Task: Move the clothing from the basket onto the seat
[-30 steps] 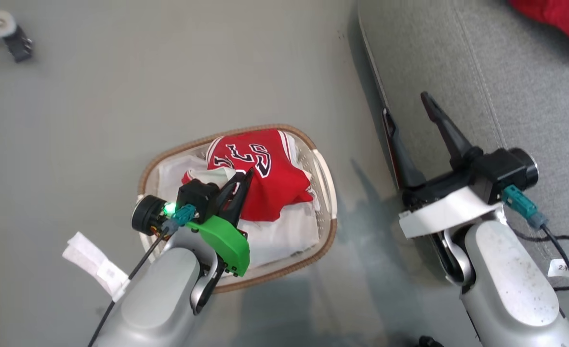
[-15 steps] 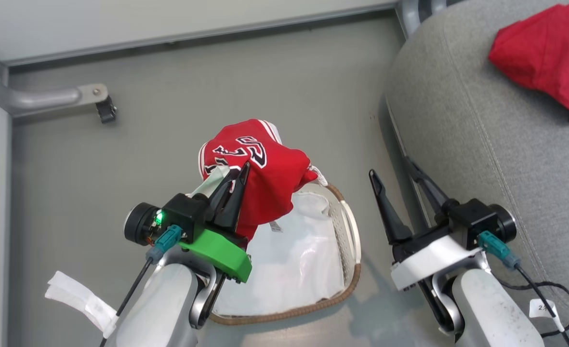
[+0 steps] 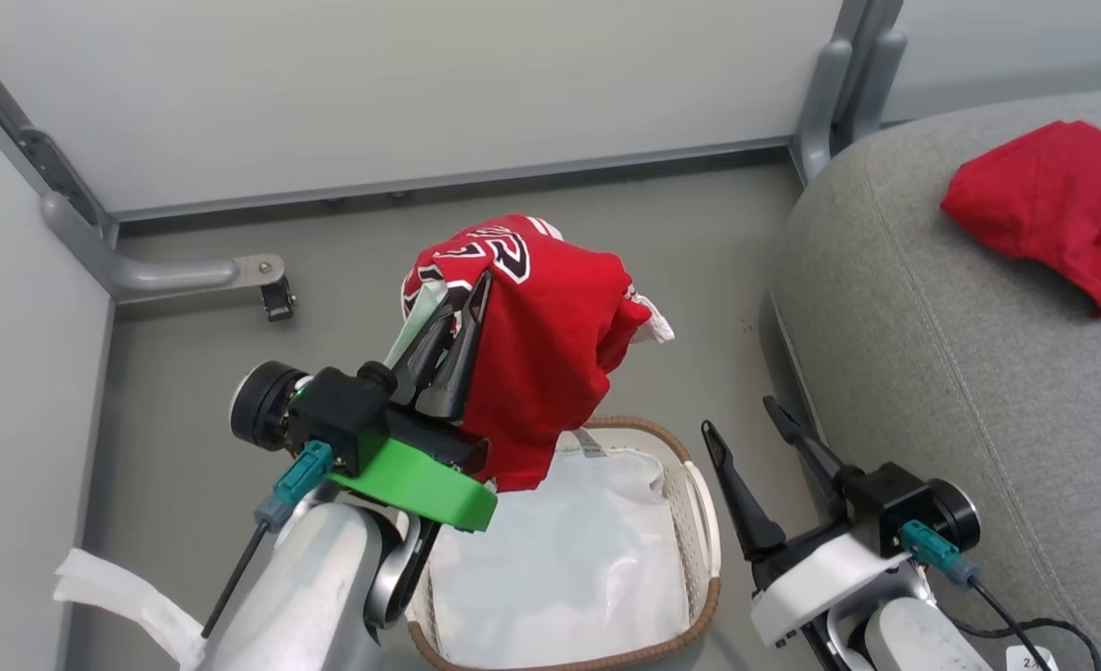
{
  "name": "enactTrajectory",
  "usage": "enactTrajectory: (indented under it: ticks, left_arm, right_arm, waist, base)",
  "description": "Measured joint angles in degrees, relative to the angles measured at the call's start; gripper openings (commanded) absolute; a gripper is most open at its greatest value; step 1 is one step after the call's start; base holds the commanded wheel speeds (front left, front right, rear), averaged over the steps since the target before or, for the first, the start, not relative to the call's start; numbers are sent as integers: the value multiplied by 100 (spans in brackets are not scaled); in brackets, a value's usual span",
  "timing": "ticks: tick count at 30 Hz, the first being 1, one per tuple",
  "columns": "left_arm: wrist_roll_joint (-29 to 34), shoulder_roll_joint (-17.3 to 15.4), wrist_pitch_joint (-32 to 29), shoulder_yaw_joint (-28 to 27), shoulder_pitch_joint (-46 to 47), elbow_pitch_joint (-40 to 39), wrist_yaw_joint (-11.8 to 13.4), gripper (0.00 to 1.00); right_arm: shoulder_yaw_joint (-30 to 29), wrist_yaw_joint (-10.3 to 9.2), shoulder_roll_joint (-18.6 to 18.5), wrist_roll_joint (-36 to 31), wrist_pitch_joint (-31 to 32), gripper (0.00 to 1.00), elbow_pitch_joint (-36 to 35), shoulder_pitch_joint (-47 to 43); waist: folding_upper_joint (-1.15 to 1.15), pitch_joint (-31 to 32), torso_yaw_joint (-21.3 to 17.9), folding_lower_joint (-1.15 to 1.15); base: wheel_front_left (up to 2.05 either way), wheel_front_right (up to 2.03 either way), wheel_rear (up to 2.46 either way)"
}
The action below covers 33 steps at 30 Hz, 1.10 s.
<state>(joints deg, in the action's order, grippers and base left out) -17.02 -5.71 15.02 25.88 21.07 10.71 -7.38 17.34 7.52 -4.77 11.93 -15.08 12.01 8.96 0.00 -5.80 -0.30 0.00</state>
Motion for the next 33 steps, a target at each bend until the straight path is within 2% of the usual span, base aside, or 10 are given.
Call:
enactTrajectory:
  ticks: [10,16,23,33]
  left_arm:
    - [47,60,0,22,-49,-403,0,0]
    - [8,100,0,142,-49,-411,0,0]
    - [0,146,0,327,-20,-404,0,0]
    - [-92,215,0,823,86,-361,0,0]
  right_arm:
    - [455,0,-101,-2,0,100,-83,-48]
    - [877,1,-216,-3,-1,100,-311,564]
    - [1407,1,-303,153,0,100,-80,1252]
    - [1747,0,-282,255,0,100,55,1576]
  waist:
    - [0,277,224,0]
    - [0,251,379,0]
    - [0,173,559,0]
    - [0,103,881,0]
  base:
    - [0,0,0]
    - [0,0,0]
    - [0,0,0]
    - [0,0,0]
